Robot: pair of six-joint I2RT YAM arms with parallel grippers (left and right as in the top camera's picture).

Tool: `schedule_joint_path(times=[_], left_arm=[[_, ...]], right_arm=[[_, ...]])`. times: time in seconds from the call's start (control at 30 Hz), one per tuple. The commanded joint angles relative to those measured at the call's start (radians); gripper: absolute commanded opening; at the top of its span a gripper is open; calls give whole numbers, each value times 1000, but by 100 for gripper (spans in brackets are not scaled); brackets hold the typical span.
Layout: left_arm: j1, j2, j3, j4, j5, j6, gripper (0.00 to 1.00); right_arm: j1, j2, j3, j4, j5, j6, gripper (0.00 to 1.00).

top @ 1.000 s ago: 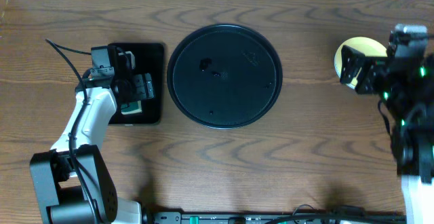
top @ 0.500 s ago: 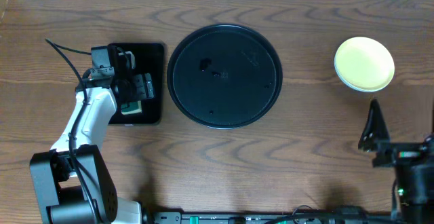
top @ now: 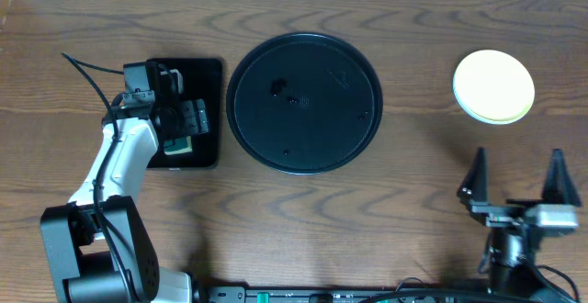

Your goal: Clean dirty plates on tray and stack at the side

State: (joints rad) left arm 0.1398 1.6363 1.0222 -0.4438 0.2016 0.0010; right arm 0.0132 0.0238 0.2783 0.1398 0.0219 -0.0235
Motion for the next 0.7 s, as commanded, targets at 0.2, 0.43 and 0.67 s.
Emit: schedule_joint_path(times=[0.2,0.43,0.67], left_arm=[[1,7,1,2,-12,6,86],[1,7,1,2,-12,6,86],[1,7,1,2,-12,6,86]], right_arm=[[-12,-19,-263,18,-4,90,99],[-12,-19,-273,-158,-3,93,99],[-12,-19,-273,-214,-8,94,99]])
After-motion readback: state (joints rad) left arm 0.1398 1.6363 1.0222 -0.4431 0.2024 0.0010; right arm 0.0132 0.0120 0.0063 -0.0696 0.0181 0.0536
